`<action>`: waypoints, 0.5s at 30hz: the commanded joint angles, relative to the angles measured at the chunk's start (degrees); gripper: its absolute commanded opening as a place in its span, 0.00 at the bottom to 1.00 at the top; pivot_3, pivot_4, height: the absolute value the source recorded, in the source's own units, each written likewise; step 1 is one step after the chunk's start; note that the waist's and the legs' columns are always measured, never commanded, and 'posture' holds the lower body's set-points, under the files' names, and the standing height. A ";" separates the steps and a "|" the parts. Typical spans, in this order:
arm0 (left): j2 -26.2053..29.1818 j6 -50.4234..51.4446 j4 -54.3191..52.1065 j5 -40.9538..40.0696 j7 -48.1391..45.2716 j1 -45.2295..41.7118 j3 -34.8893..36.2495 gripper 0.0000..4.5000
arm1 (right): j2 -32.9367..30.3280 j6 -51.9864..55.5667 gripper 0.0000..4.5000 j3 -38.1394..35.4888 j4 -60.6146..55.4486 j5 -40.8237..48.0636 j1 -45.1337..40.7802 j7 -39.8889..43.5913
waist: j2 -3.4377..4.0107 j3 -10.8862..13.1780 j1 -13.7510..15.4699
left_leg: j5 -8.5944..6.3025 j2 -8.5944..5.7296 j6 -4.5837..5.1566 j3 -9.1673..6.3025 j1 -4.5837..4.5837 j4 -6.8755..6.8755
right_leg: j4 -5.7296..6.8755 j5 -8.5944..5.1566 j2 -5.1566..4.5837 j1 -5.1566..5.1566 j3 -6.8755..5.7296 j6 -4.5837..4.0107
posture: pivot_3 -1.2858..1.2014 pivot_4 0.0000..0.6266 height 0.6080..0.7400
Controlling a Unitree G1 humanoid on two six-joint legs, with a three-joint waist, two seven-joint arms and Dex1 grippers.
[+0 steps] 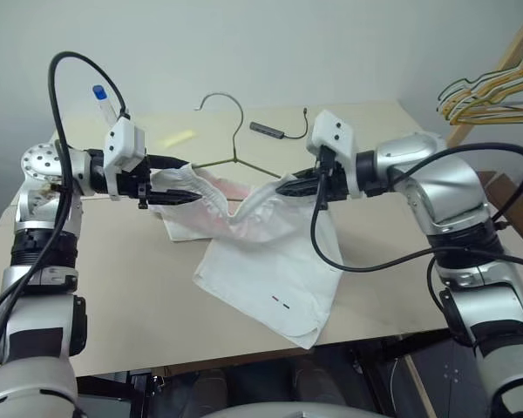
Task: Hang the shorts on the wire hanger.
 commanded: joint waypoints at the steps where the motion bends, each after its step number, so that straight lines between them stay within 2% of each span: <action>1: -1.64 1.94 0.72 -2.63 7.75 -3.13 5.20 0.95 | -1.00 3.31 0.02 -5.88 -2.69 1.20 2.00 -4.81 | -0.01 -0.01 0.06 | 0.00 0.00 0.00 -0.01 0.00 0.01 | 0.00 0.00 0.00 0.01 -0.01 0.00 | 0.49 0.00 1.00; 2: -2.99 2.34 0.73 -4.05 11.03 -3.45 7.29 1.00 | -1.34 4.89 0.02 -7.53 -3.38 1.42 3.41 -6.60 | -0.02 -0.01 0.08 | 0.00 -0.02 0.00 -0.01 0.00 0.01 | -0.02 0.00 -0.03 0.02 -0.01 0.00 | 0.48 0.00 1.00; 5: -6.57 2.48 -1.30 -5.66 21.49 -2.88 12.12 1.00 | -2.60 12.15 0.02 -14.24 -6.48 2.47 8.46 -12.77 | -0.04 -0.02 0.06 | 0.00 -0.03 0.00 -0.07 -0.09 0.04 | -0.03 0.00 -0.10 0.01 -0.07 0.01 | 0.47 0.00 1.00; 10: -9.81 6.71 -8.54 -11.15 22.04 2.12 14.07 1.00 | -5.84 24.81 0.02 -26.05 -13.80 3.08 18.42 -20.91 | 0.00 -0.04 -0.53 | 0.00 -0.05 0.00 -0.05 -0.11 0.02 | -0.01 0.01 -0.14 -0.04 -0.01 0.00 | 0.45 0.00 1.00; 15: -11.09 10.54 -13.72 -16.38 21.26 4.43 15.10 1.00 | -7.04 37.19 0.02 -37.38 -15.44 1.87 21.63 -28.13 | 0.01 -0.05 -2.69 | 0.01 -0.04 -0.02 -0.03 -0.02 0.01 | -0.02 0.01 -0.10 0.07 0.04 0.00 | 0.43 0.00 1.00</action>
